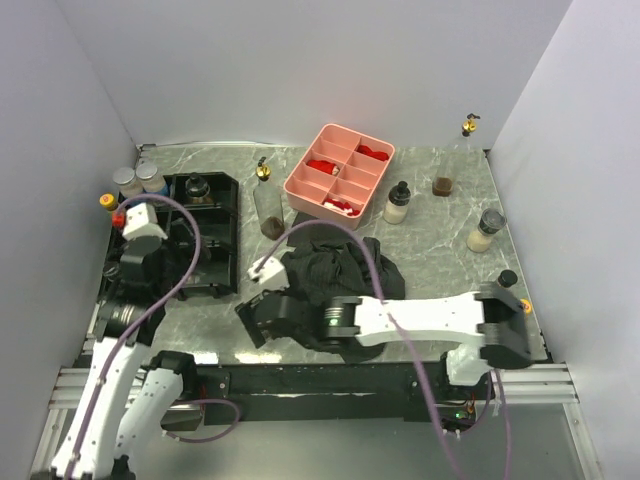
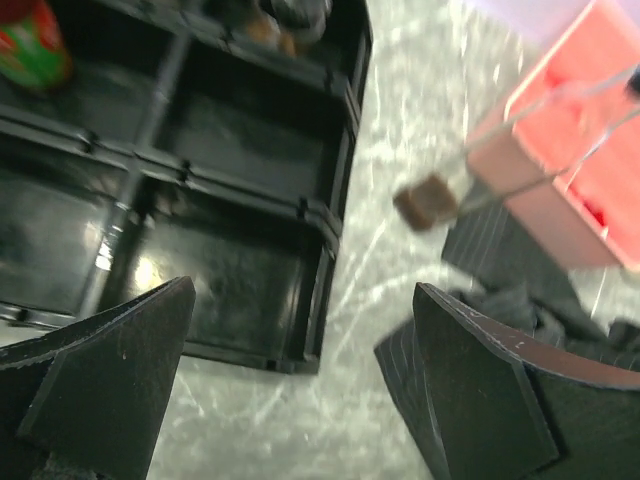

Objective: Organize the condiment bottles
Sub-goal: Place the bottle at the center of the board.

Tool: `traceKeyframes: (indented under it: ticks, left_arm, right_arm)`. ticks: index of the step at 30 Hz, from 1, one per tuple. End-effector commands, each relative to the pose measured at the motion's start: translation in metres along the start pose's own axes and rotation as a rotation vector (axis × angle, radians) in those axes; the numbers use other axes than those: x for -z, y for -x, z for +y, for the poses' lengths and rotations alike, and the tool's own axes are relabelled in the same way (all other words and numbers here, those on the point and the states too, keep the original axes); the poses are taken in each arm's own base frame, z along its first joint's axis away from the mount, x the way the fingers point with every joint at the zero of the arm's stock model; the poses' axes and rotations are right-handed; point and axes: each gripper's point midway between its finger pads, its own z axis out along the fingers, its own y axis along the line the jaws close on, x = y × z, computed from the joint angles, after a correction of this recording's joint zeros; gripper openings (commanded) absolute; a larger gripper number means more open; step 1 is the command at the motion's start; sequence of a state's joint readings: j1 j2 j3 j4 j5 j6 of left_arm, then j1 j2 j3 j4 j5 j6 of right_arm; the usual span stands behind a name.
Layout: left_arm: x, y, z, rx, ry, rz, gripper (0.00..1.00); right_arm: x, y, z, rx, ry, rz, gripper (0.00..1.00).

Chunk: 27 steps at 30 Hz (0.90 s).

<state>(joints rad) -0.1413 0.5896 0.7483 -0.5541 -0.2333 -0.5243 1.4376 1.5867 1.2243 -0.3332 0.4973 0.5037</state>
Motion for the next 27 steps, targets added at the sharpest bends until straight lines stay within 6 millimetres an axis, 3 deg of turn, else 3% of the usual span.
traceKeyframes:
  ticks: [1,6,8,9,11,12,21,27]
  left_arm:
    - [-0.014,-0.008,-0.02,0.003,-0.025,0.134,0.97]
    - [-0.029,-0.035,-0.024,-0.03,0.011,0.213,0.98]
    - [-0.03,-0.049,-0.021,-0.057,0.047,0.256,0.99]
    - [-0.03,-0.065,-0.029,-0.092,0.044,0.299,0.99]
    - [-0.027,-0.077,-0.036,-0.12,0.064,0.317,0.99]
    - [-0.021,-0.093,-0.045,-0.165,0.046,0.365,0.99]
    - [0.014,-0.139,-0.084,-0.239,-0.014,0.506,0.91]
    - [0.036,-0.183,-0.085,-0.3,0.002,0.6,0.91]
  right_arm:
    - [0.044,0.037,-0.02,-0.087,-0.003,-0.133,1.0]
    - [0.068,0.04,-0.049,-0.105,-0.04,-0.199,1.0]
    - [0.069,0.036,-0.061,-0.099,-0.071,-0.214,1.0]
    - [0.072,0.038,-0.065,-0.109,-0.071,-0.229,1.0]
    - [0.072,0.036,-0.076,-0.122,-0.094,-0.236,1.0]
    - [0.076,0.041,-0.078,-0.143,-0.084,-0.262,1.0]
    - [0.09,0.036,-0.117,-0.187,-0.089,-0.332,1.0]
    - [0.096,0.029,-0.133,-0.213,-0.072,-0.351,1.0]
